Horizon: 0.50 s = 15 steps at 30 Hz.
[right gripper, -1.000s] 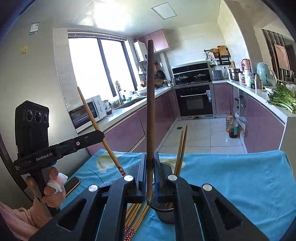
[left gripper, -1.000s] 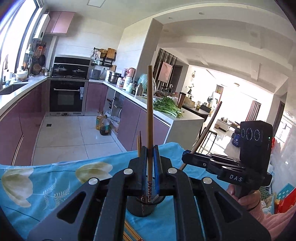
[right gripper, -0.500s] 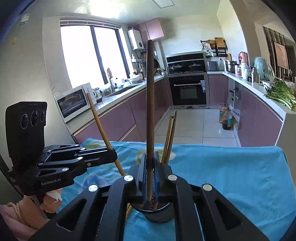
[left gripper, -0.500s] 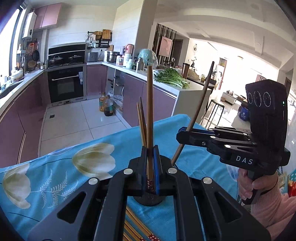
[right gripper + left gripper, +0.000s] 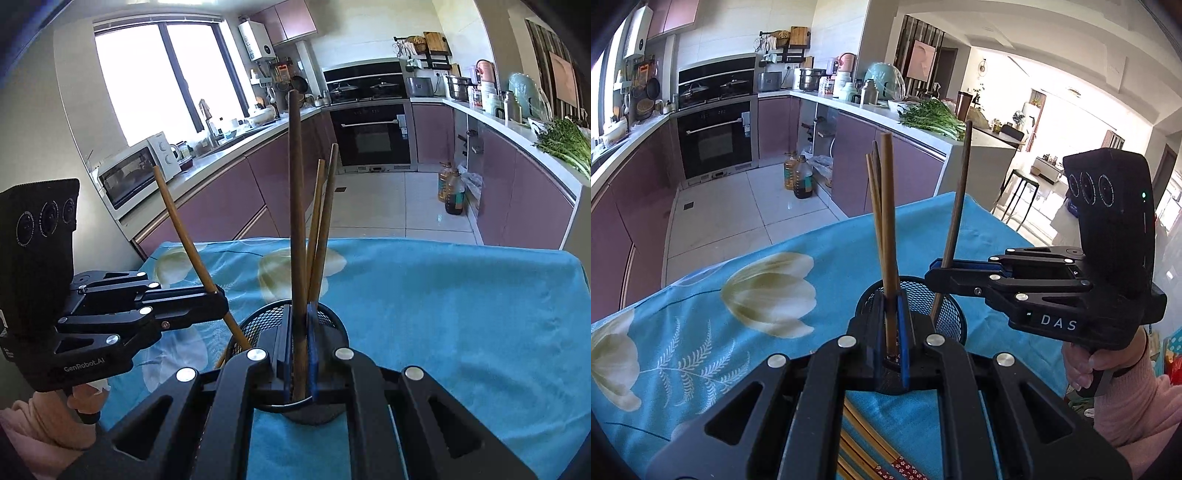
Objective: Organize utensils
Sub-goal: 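Carry the chopstick upright over the holder and release it inside, then move the open right gripper back over the remaining chopsticks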
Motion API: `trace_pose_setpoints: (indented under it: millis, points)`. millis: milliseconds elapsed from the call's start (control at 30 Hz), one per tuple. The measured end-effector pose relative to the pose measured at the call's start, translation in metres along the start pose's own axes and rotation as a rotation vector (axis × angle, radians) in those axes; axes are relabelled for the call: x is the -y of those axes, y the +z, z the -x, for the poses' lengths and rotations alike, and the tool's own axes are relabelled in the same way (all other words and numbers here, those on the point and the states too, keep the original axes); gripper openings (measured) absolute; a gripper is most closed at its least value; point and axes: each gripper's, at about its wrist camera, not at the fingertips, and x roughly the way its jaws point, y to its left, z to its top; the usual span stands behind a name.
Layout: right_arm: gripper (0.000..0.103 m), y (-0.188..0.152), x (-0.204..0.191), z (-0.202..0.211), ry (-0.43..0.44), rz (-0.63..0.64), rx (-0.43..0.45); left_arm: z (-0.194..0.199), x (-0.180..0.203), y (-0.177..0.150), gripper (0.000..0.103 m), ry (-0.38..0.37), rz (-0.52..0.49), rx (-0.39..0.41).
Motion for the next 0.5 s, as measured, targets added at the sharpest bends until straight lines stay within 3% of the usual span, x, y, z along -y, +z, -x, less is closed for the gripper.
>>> trace_pose_setpoints:
  millis: [300,433,500]
  points:
    - [0.015,-0.002,0.006,-0.006,-0.019,-0.029,0.011,-0.009,-0.006,-0.001,0.017,0.020,0.054,0.005]
    - [0.016,-0.002,0.004,0.003,-0.025,-0.028,0.042,0.009,-0.010,-0.009,0.018,0.040,0.073,0.053]
    - [0.018,-0.004,0.000,0.012,-0.022,-0.013,0.069,0.024,-0.012,-0.015,0.023,0.063,0.078,0.095]
